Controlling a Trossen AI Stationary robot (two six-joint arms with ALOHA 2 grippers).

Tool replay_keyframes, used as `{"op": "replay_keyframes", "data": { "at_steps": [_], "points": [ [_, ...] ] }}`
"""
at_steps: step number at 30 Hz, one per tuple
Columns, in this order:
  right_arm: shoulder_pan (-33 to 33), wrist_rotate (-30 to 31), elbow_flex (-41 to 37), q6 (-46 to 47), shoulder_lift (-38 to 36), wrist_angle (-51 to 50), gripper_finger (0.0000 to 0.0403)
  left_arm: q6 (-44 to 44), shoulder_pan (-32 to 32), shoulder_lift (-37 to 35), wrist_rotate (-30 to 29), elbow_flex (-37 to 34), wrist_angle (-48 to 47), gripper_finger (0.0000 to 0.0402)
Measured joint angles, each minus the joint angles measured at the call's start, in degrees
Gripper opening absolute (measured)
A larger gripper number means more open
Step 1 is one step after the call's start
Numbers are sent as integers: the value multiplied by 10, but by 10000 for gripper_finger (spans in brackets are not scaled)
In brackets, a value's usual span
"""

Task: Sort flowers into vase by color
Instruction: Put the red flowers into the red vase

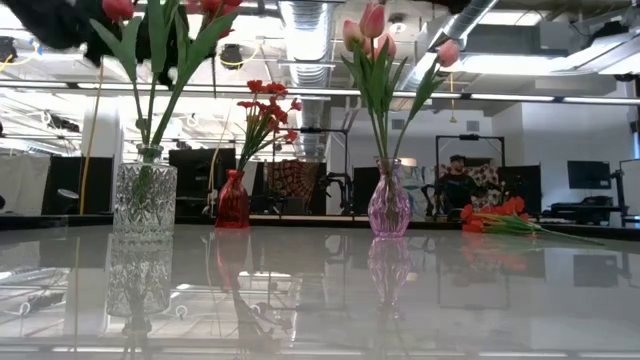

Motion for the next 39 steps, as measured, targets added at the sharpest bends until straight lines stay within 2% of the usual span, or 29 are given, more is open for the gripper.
{"op": "replay_keyframes", "data": {
  "at_steps": [4, 8, 12, 15, 21, 25, 29, 33, 39],
  "points": [
    [28, 76, -60, 25, -68, 2, 313, -39, 3, 5, -62, -85, 105, 2],
    [57, 142, -130, 59, -145, 12, 313, -41, -14, 20, -111, -143, 161, 2],
    [59, 148, -183, 69, -196, 58, 313, -36, -47, 65, -117, -162, 221, 2],
    [58, 144, -205, 65, -213, 77, 313, -24, -77, 111, -143, -164, 249, 2],
    [58, 142, -210, 65, -219, 78, 313, -27, -134, 210, -190, -163, 379, 2],
    [63, 142, -210, 65, -219, 75, 313, -28, -140, 264, -224, -163, 425, 2],
    [74, 142, -210, 63, -219, 74, 313, -27, -139, 301, -226, -163, 473, 2],
    [85, 142, -210, 63, -219, 70, 313, -15, -138, 313, -224, -163, 468, 2],
    [101, 142, -210, 76, -219, 67, 313, -17, -117, 310, -155, -163, 463, 2]
  ]
}}
